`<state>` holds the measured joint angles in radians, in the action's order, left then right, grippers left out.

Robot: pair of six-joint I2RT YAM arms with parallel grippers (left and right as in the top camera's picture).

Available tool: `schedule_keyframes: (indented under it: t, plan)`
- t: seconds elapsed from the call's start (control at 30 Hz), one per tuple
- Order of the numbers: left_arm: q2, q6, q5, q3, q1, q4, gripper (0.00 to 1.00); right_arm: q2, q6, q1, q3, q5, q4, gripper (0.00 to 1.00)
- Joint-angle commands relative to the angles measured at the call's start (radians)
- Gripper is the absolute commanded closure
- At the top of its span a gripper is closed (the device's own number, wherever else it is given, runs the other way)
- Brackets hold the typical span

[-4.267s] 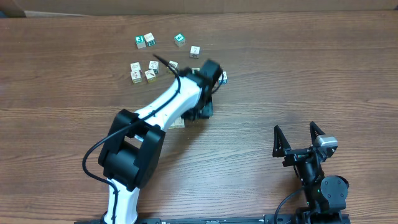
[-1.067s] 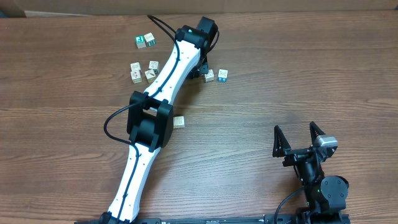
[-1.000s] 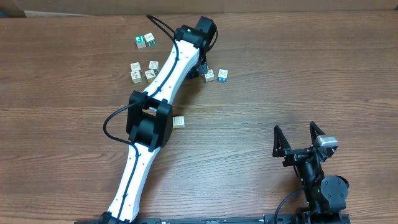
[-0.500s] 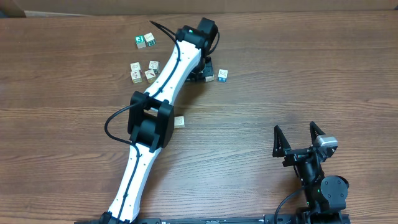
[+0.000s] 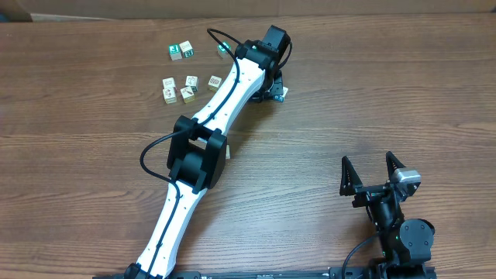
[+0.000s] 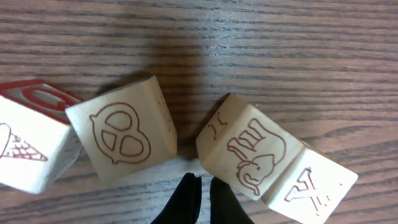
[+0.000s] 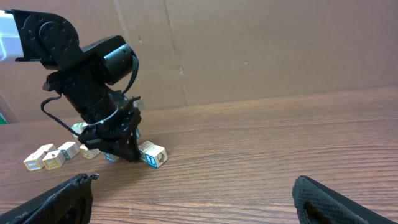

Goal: Form a horizontal line

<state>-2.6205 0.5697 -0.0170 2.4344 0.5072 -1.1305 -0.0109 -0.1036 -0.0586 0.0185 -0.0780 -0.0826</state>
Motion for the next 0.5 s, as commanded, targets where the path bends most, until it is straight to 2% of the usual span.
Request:
schedule_keyframes:
  t: [0.0, 0.2, 0.23, 0.47]
  plan:
    - [-0.026, -0.011, 0.007, -0.011, -0.003, 0.009, 0.91, 0.008, 0.004, 0.005, -0.010, 0.006, 0.005, 0.00]
    - [-0.026, -0.033, 0.008, -0.011, -0.003, -0.029, 0.93, 0.008, 0.004, 0.005, -0.010, 0.006, 0.005, 0.00]
    - [-0.026, -0.047, 0.009, -0.011, -0.003, -0.043, 0.96, 0.008, 0.004, 0.005, -0.010, 0.006, 0.005, 0.00]
    - [-0.001, -0.076, 0.010, 0.025, -0.032, -0.171, 0.96, 0.008, 0.004, 0.005, -0.010, 0.006, 0.005, 0.00]
